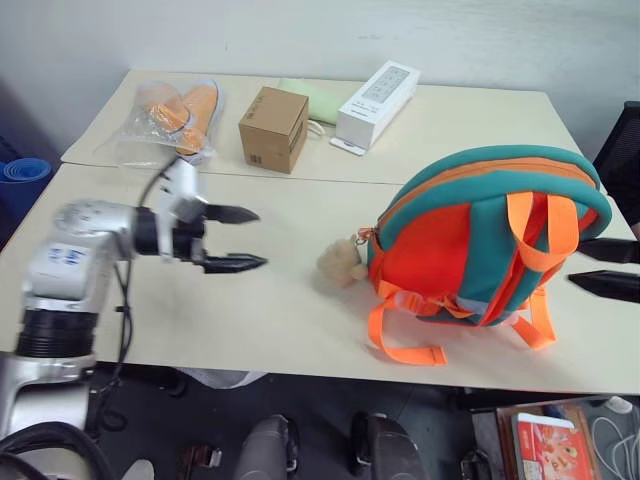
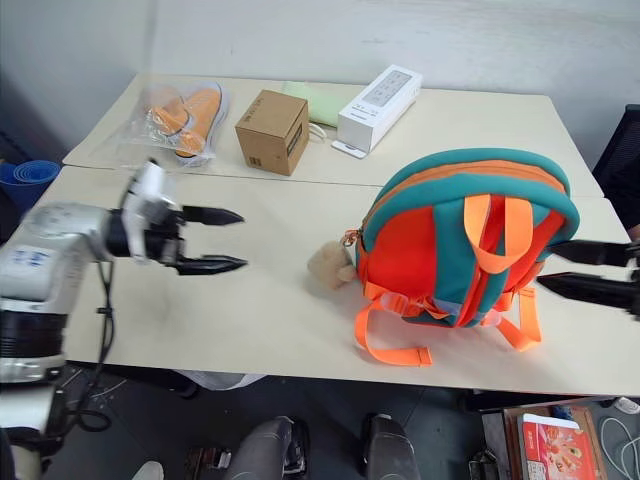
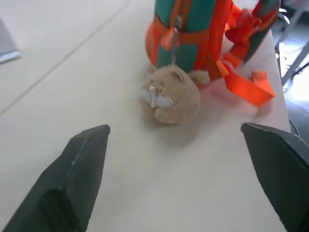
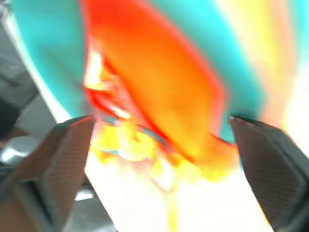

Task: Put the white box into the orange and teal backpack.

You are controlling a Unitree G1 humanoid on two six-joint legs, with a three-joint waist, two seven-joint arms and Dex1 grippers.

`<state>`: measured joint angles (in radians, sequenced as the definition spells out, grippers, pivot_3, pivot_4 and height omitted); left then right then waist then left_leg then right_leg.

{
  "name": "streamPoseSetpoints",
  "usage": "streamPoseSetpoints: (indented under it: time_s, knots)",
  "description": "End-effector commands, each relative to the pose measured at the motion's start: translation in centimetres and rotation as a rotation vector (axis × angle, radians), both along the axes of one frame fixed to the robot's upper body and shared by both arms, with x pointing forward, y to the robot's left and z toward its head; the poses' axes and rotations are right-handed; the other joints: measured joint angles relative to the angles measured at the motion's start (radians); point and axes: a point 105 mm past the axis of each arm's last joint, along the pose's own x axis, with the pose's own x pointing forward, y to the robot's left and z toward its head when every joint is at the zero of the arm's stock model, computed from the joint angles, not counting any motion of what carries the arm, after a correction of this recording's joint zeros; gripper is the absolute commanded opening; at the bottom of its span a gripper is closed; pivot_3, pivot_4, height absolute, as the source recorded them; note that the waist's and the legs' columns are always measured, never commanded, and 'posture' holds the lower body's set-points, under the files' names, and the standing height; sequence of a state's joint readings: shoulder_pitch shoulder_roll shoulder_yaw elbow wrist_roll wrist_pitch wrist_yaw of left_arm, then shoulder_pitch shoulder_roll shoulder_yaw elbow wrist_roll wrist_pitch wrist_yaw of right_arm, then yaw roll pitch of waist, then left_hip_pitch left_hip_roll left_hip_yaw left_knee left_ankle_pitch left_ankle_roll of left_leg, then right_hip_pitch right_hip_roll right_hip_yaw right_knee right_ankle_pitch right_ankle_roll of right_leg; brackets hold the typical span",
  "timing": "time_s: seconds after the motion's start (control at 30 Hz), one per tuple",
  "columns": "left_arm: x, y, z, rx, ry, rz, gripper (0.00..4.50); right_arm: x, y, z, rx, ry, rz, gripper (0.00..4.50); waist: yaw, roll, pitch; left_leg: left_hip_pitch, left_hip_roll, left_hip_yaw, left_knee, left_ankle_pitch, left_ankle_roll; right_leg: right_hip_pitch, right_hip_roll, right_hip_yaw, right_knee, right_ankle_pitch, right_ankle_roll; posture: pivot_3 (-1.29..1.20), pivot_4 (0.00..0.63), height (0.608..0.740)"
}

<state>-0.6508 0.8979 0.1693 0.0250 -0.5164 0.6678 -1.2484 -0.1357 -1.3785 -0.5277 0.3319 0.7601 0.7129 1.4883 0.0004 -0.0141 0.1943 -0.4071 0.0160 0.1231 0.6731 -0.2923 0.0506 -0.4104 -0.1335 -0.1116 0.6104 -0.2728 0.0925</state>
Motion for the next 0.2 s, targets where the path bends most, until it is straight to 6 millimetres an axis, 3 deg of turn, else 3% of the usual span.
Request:
streamPoseSetpoints:
  time_s: [0.03, 0.1, 0.2]
  knots:
    - [-1.4, 2.4, 3.6, -0.072, -0.085, 0.099, 4.48, -0.6, -2.2, 2.2, 0.019, -0.067, -0.063, 4.43, -0.004, 0.000, 0.000, 0.000, 0.000, 0.000, -0.001, 0.000, 0.000, 0.000, 0.000, 0.000, 0.000, 0.000, 0.000, 0.00, 0.150, 0.740]
    - [-1.8, 3.1, 4.0, -0.070, -0.118, 0.143, 4.48, -0.4, -2.6, 2.3, 0.056, -0.088, -0.081, 4.43, -0.005, 0.001, 0.000, 0.001, 0.000, 0.000, -0.004, 0.000, -0.002, 0.000, 0.000, 0.001, -0.001, 0.000, -0.001, 0.00, 0.150, 0.740]
    - [-1.9, 2.5, 3.0, -0.045, -0.159, 0.181, 4.48, 0.6, -2.8, 1.8, 0.104, -0.119, -0.124, 4.43, -0.006, 0.001, 0.000, 0.002, 0.000, 0.001, -0.006, 0.001, -0.004, -0.001, 0.000, 0.002, -0.001, 0.000, -0.001, 0.00, 0.150, 0.740]
